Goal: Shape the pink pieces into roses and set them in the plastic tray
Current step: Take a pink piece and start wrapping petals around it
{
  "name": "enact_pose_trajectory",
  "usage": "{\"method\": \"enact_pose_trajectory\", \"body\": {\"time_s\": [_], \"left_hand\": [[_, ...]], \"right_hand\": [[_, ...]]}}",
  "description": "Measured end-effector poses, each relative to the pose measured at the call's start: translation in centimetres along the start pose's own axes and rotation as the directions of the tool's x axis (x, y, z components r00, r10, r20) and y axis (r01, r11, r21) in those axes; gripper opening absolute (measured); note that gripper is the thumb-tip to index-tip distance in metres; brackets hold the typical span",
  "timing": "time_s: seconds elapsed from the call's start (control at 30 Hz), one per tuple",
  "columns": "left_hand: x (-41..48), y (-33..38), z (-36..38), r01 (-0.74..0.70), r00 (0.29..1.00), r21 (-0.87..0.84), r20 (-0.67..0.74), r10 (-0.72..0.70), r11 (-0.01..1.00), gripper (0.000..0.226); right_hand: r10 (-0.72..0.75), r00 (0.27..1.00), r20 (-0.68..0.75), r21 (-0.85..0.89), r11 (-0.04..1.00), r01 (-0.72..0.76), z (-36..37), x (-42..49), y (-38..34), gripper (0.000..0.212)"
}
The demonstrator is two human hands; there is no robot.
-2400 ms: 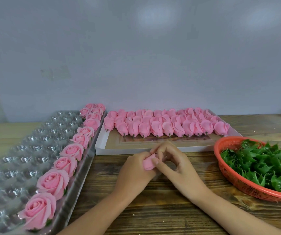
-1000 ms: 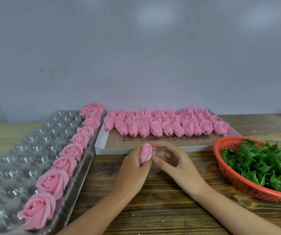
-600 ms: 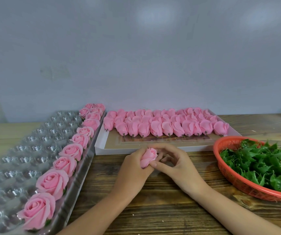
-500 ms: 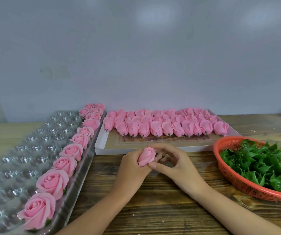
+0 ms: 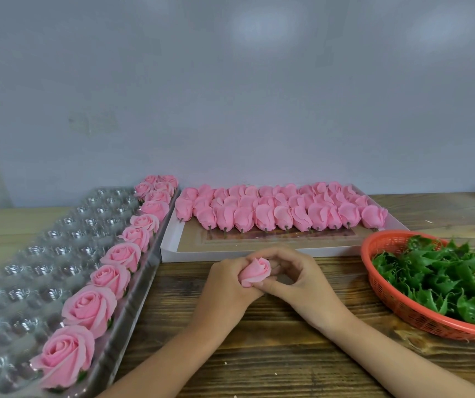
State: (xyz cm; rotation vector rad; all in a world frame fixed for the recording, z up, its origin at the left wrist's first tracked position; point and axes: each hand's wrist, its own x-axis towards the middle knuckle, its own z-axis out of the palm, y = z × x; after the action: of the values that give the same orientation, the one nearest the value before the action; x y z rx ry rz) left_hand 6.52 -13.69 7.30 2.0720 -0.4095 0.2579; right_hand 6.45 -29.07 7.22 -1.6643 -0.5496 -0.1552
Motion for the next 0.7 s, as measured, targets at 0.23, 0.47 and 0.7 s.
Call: {"method": "enact_pose_trajectory", "body": {"time_s": [0.23, 0.47, 0.7], "left_hand": [[0.14, -0.21, 0.14, 0.016, 1.0, 0.012, -0.011, -0.016, 1.0, 0.006], [0.05, 0.03, 0.12, 0.031, 0.999, 0.123, 0.019, -0.034, 0.992, 0.01], [-0.31, -0.05, 0.37, -0.036, 0.999, 0.27, 0.037, 0.027, 0.962, 0.015]], "right_hand": [[-0.109, 0.994, 0.03, -0.1, 0.989, 0.111, -0.05, -0.13, -0.03, 0.012], [-0.081, 0.996, 0.03, -0.065, 0.994, 0.083, 0.06, -0.19, -0.25, 0.013], [-0.031, 0.999, 0.02, -0.056, 0.998, 0.032, 0.04, -0.33, -0.5, 0.012]]}}
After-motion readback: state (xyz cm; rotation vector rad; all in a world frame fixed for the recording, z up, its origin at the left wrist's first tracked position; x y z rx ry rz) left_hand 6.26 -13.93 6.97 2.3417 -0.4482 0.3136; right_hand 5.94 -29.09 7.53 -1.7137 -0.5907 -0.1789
